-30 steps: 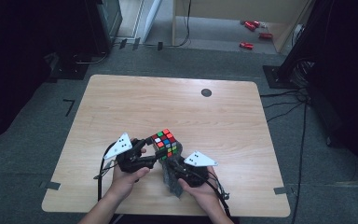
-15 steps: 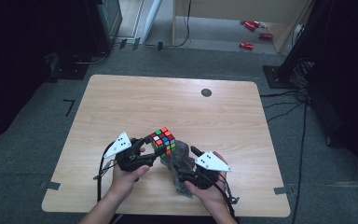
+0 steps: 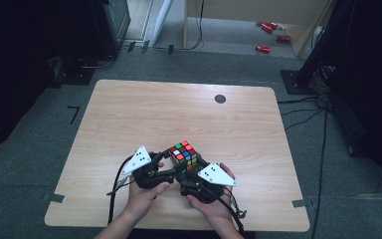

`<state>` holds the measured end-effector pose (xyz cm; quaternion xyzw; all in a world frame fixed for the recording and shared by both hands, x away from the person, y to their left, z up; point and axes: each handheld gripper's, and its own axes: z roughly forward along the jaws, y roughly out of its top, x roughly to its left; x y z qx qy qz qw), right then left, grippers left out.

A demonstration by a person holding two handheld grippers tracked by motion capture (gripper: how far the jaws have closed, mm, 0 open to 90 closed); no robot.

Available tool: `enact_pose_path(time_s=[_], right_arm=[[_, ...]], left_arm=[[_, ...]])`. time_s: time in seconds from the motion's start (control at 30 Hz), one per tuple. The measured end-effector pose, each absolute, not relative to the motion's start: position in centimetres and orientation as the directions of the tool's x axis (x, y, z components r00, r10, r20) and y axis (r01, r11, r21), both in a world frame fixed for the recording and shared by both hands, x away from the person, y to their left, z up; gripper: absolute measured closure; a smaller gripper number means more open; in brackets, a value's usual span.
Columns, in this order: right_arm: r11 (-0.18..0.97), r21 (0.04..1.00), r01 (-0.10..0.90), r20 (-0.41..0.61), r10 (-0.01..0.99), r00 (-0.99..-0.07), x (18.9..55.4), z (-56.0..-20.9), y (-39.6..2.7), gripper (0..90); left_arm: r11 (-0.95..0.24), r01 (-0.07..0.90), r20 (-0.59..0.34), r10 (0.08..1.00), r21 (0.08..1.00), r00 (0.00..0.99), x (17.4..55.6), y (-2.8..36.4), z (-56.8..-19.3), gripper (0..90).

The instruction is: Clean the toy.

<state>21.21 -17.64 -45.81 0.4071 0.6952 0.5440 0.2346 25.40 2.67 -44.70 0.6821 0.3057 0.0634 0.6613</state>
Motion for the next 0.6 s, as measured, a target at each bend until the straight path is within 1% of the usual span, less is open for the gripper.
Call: enact_pose_path(time_s=[0.07,0.17,0.3,0.37,0.6], right_arm=[[0.062,0.951,0.302,0.122,0.824,-0.553,21.15,-45.77,-17.74,22.8],[0.054,0.959,0.279,0.114,0.826,-0.552,20.97,-45.66,-17.73,25.7],[0.046,0.961,0.273,0.113,0.835,-0.539,20.94,-45.62,-17.71,29.9],[0.038,0.962,0.27,0.121,0.827,-0.548,20.89,-45.68,-17.84,33.0],[0.058,0.967,0.246,0.087,0.838,-0.539,20.65,-45.7,-17.76,34.3]], left_arm=[[0.065,0.338,-0.324,0.498,0.939,0.804,25.34,2.57,-44.71,35.4],[0.064,0.352,-0.337,0.493,0.934,0.802,25.18,2.22,-44.93,35.4],[0.058,0.339,-0.321,0.498,0.939,0.805,24.73,1.72,-45.09,35.4],[0.063,0.339,-0.325,0.493,0.939,0.807,24.75,1.73,-45.09,35.4],[0.07,0.345,-0.337,0.466,0.936,0.818,25.04,1.93,-45.24,35.0]])
